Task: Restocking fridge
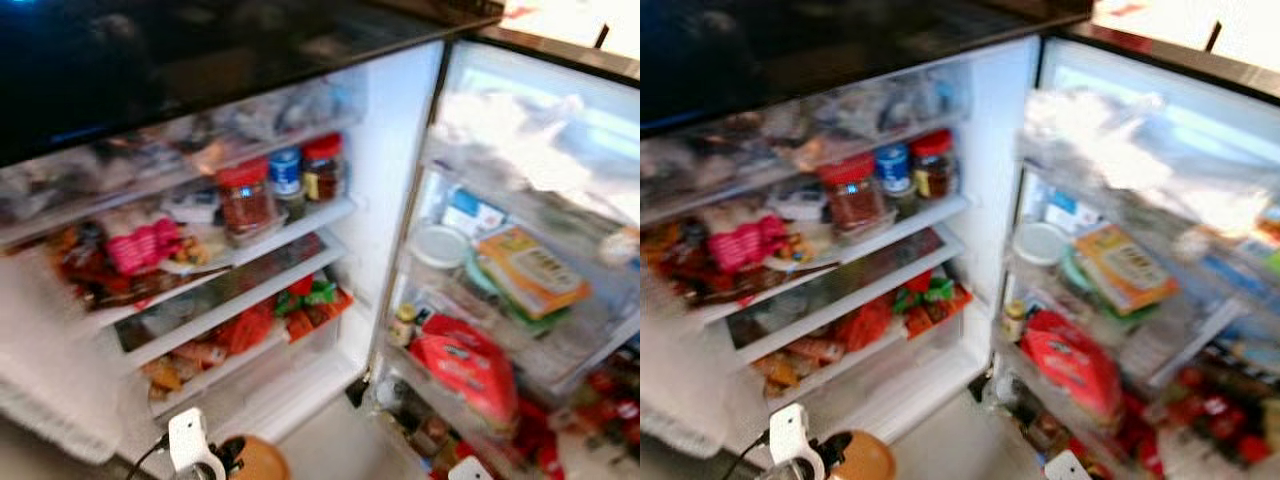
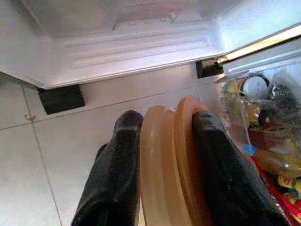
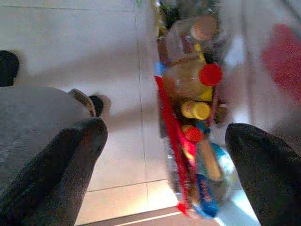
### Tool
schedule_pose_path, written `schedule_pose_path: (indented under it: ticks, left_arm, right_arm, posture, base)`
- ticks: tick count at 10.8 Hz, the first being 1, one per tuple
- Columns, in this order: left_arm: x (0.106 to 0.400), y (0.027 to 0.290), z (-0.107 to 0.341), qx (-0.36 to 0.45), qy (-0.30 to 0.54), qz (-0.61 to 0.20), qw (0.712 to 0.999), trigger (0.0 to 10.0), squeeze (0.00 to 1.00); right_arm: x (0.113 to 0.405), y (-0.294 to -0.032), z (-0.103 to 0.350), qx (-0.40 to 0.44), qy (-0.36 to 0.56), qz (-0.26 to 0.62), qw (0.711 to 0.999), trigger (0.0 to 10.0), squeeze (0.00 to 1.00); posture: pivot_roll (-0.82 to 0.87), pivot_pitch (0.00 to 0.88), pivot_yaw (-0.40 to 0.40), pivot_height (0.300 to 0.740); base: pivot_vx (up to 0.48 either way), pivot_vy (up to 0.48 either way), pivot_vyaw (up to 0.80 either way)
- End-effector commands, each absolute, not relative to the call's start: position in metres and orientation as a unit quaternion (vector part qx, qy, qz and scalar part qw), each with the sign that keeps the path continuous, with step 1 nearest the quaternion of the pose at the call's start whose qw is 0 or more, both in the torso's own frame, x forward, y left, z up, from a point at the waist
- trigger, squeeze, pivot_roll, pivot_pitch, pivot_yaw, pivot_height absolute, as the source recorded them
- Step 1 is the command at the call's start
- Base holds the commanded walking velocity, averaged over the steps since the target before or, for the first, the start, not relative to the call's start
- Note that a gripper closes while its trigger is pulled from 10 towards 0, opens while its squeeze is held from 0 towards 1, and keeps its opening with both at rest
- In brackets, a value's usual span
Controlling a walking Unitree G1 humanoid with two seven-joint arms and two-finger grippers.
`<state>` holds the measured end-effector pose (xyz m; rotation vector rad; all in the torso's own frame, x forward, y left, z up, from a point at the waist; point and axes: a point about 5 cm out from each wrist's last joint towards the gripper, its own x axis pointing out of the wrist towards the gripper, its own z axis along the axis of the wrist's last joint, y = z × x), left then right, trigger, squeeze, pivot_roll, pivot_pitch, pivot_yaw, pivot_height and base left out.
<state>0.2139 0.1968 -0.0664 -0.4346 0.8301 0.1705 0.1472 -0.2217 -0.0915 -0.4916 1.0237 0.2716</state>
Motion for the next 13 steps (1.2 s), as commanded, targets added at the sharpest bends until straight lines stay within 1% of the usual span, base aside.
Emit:
schedule_pose_path:
  ticks: [1,3,5,6,7,8,11,13]
  left_arm:
    - [0.212,0.197,-0.068,-0.200,0.409,0.079,0.887,10.0,0.00]
    - [0.212,0.197,-0.068,-0.194,0.411,0.078,0.887,10.0,0.00]
    - [0.212,0.197,-0.068,-0.194,0.411,0.078,0.887,10.0,0.00]
    - [0.212,0.198,-0.068,-0.190,0.412,0.079,0.887,10.0,0.00]
    - [0.212,0.198,-0.068,-0.187,0.413,0.078,0.888,10.0,0.00]
    - [0.211,0.198,-0.068,-0.186,0.414,0.077,0.888,10.0,0.00]
    - [0.212,0.198,-0.068,-0.180,0.416,0.073,0.888,10.0,0.00]
    - [0.212,0.198,-0.068,-0.177,0.416,0.072,0.889,10.0,0.00]
  right_arm:
    - [0.145,-0.218,-0.093,-0.221,0.482,0.138,0.836,10.0,0.00]
    - [0.144,-0.211,-0.094,-0.219,0.481,0.153,0.835,10.0,0.00]
    - [0.143,-0.209,-0.095,-0.233,0.481,0.158,0.830,10.0,0.00]
    - [0.138,-0.204,-0.098,-0.224,0.487,0.160,0.829,10.0,0.00]
    - [0.145,-0.209,-0.095,-0.223,0.487,0.159,0.829,10.0,0.00]
    - [0.147,-0.210,-0.094,-0.221,0.489,0.157,0.829,10.0,0.00]
    - [0.147,-0.211,-0.094,-0.219,0.493,0.152,0.828,10.0,0.00]
    - [0.147,-0.211,-0.094,-0.215,0.495,0.153,0.828,10.0,0.00]
  posture:
    - [-0.09,0.021,0.021,0.740]
    - [-0.08,0.022,0.020,0.740]
    - [-0.08,0.023,0.020,0.740]
    - [-0.08,0.026,0.019,0.740]
    - [-0.08,0.030,0.019,0.740]
    - [-0.08,0.029,0.019,0.740]
    - [-0.08,0.031,0.018,0.740]
    - [-0.08,0.029,0.018,0.740]
  base:
    - [0.000,0.000,0.00]
    - [0.000,0.000,0.00]
    - [0.000,0.000,0.47]
    - [0.000,0.000,0.80]
    - [0.000,0.000,0.80]
    - [0.000,0.000,0.80]
    - [0.000,0.000,0.80]
    - [0.000,0.000,0.61]
